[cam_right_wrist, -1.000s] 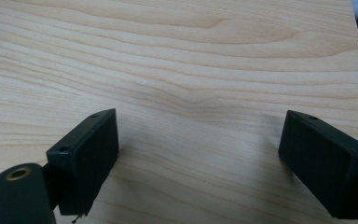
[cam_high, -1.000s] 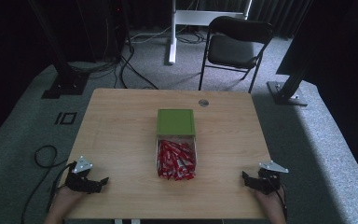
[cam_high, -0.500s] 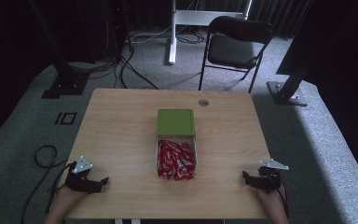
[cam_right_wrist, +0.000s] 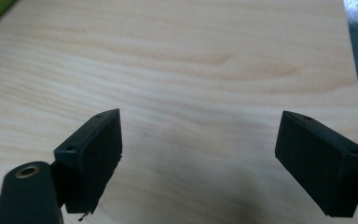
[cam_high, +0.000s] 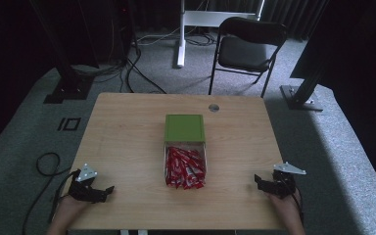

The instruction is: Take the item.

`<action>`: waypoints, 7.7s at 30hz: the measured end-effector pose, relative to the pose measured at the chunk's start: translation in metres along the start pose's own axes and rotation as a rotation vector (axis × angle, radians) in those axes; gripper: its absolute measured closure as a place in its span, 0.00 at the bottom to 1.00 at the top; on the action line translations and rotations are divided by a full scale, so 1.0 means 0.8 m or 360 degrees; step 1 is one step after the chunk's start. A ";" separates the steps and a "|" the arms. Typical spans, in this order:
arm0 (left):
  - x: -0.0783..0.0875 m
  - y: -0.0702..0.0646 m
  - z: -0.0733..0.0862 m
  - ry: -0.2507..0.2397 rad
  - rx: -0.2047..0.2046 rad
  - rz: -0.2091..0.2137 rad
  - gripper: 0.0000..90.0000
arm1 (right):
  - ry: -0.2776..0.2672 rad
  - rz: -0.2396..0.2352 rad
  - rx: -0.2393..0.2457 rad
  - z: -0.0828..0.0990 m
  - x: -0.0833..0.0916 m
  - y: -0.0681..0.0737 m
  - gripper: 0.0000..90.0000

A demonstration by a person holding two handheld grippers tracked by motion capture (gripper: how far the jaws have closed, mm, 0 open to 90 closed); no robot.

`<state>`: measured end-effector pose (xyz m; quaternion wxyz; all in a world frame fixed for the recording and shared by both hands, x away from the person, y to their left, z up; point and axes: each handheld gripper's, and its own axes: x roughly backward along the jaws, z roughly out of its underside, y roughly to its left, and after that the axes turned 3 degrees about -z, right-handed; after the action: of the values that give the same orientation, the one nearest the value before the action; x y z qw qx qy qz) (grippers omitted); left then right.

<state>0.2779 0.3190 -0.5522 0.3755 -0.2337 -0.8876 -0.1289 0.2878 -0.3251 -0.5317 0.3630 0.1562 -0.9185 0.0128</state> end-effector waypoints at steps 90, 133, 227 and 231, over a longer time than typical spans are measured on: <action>0.000 0.000 0.000 0.0002 0.0001 0.0000 0.01 | -0.0207 -0.0758 0.0490 -0.133 0.002 0.249 0.18; 0.000 0.000 0.000 -0.0001 0.0001 0.0000 0.01 | 0.0106 -0.0726 0.0496 -0.083 -0.029 0.300 0.68; 0.000 0.000 0.000 -0.0001 0.0003 0.0000 0.01 | -0.0552 -0.0249 0.0106 -0.130 0.039 0.169 0.97; 0.000 0.000 0.000 -0.0002 0.0002 0.0000 0.01 | -0.0521 -0.0207 0.0060 -0.122 0.021 0.158 0.97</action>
<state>0.2779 0.3189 -0.5523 0.3752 -0.2335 -0.8879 -0.1281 0.3036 -0.1963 -0.4372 0.2058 0.2221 -0.9529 -0.0191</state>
